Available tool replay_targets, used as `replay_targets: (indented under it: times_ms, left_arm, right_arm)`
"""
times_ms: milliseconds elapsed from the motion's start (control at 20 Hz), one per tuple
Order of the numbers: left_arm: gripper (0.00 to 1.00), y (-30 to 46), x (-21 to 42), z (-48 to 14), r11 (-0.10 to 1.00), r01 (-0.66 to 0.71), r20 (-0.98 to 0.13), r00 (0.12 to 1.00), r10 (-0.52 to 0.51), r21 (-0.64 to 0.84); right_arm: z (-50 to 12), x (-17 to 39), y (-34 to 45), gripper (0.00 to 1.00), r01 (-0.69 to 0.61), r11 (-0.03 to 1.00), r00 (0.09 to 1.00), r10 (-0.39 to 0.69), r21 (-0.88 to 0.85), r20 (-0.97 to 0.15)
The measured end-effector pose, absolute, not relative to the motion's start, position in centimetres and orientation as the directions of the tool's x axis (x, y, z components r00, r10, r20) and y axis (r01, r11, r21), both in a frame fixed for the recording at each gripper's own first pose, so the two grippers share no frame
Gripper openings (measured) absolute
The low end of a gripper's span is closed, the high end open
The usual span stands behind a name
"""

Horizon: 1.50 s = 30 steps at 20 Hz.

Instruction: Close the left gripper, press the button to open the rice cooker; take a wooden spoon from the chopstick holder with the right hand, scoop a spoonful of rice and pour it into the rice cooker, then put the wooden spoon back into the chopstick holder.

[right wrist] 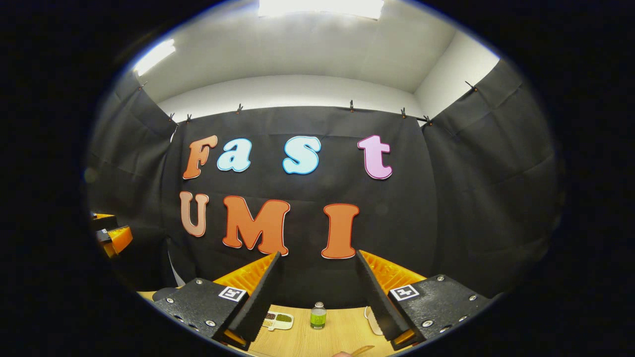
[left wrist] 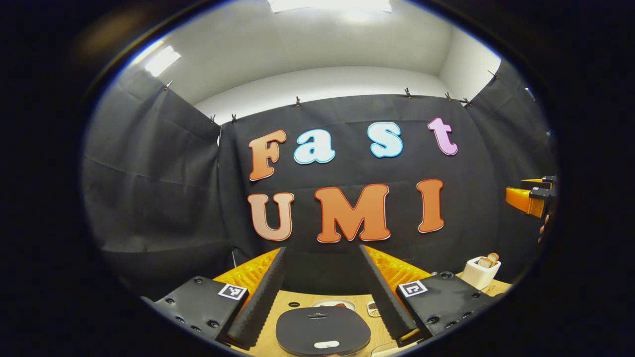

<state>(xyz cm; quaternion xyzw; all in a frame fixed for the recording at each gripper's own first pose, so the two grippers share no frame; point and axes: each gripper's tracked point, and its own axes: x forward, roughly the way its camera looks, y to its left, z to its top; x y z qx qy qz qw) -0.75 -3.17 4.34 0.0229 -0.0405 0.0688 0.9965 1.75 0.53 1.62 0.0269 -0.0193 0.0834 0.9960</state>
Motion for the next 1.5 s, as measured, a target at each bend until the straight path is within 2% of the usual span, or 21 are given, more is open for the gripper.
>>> replay_targets:
  times_ms: [250,300,350,450,500,550,600,650,750,900,1100,1150,1200,1300,1350,1400,1500]
  left_arm:
    - [0.88,-3.8,-0.2,4.6,0.989,-0.138,0.089,0.987,0.133,0.049]
    - [0.88,-4.0,-0.1,4.6,0.990,-0.134,0.088,0.988,0.130,0.049]
    - [0.95,-4.1,0.0,4.6,0.990,-0.131,0.087,0.988,0.126,0.047]
    - [0.95,-4.4,0.2,4.6,0.992,-0.121,0.084,0.990,0.117,0.044]
    - [0.95,-4.5,0.3,4.6,0.992,-0.118,0.081,0.990,0.114,0.044]
    - [0.95,-4.6,0.2,4.5,0.993,-0.115,0.081,0.990,0.111,0.042]
    - [1.00,-4.8,0.3,4.6,0.993,-0.111,0.080,0.991,0.107,0.038]
    - [0.95,-4.8,0.3,4.6,0.993,-0.108,0.081,0.991,0.105,0.036]
    - [0.95,-4.8,0.3,4.6,0.993,-0.112,0.082,0.991,0.108,0.045]
    - [0.89,-4.4,0.7,4.4,0.992,-0.116,0.074,0.991,0.113,0.046]
    - [0.22,-3.3,1.0,2.9,0.990,-0.132,0.015,0.991,0.132,0.045]
    - [0.05,-4.3,1.3,2.5,0.995,-0.091,-0.015,0.996,0.091,0.029]
    - [0.07,-4.8,1.7,1.6,0.997,-0.068,-0.051,0.996,0.069,0.024]
    - [0.10,-3.0,2.6,0.4,0.993,-0.109,-0.105,0.988,0.112,0.040]
    - [0.00,-3.5,2.5,-0.6,0.993,-0.111,-0.152,0.982,0.115,0.036]
    - [0.05,-3.4,3.0,-1.9,0.993,-0.118,-0.205,0.971,0.122,0.030]
    - [0.05,-3.1,3.8,-4.6,0.993,-0.119,-0.333,0.936,0.115,0.008]
  right_arm:
    - [1.2,1.7,-0.5,0.92,-0.157,0.987,0.987,0.156,0.046,0.031]
    - [1.1,1.6,-0.6,0.95,-0.159,0.986,0.987,0.157,0.048,0.030]
    - [1.0,1.7,-0.7,0.95,-0.159,0.986,0.987,0.158,0.049,0.026]
    - [0.9,1.7,-0.5,0.93,-0.166,0.984,0.986,0.165,0.061,0.020]
    - [0.8,1.6,-0.6,0.96,-0.169,0.983,0.986,0.168,0.068,0.018]
    - [0.9,1.5,-0.6,0.94,-0.172,0.983,0.985,0.171,0.069,0.016]
    - [0.8,1.6,-0.6,0.94,-0.173,0.983,0.985,0.172,0.066,0.013]
    - [0.8,1.6,-0.5,0.97,-0.173,0.983,0.985,0.173,0.061,0.012]
    - [0.9,1.7,-0.3,0.94,-0.175,0.983,0.985,0.175,0.055,0.011]
    - [0.3,1.4,-0.4,0.94,-0.176,0.983,0.984,0.176,0.054,0.002]
    - [-1.0,1.3,-0.4,0.94,-0.178,0.981,0.982,0.182,0.076,-0.041]
    - [-1.3,1.2,-0.6,0.94,-0.176,0.981,0.982,0.181,0.079,-0.052]
    - [-1.6,1.3,-0.8,0.94,-0.171,0.982,0.982,0.176,0.078,-0.063]
    - [-1.9,1.4,-1.2,0.97,-0.162,0.984,0.983,0.167,0.076,-0.071]
    - [-2.0,1.4,-1.4,0.97,-0.158,0.985,0.984,0.164,0.075,-0.072]
    - [-2.0,1.3,-1.8,0.94,-0.155,0.985,0.984,0.161,0.075,-0.070]
    - [-2.1,1.1,-2.5,0.93,-0.149,0.986,0.986,0.154,0.069,-0.064]
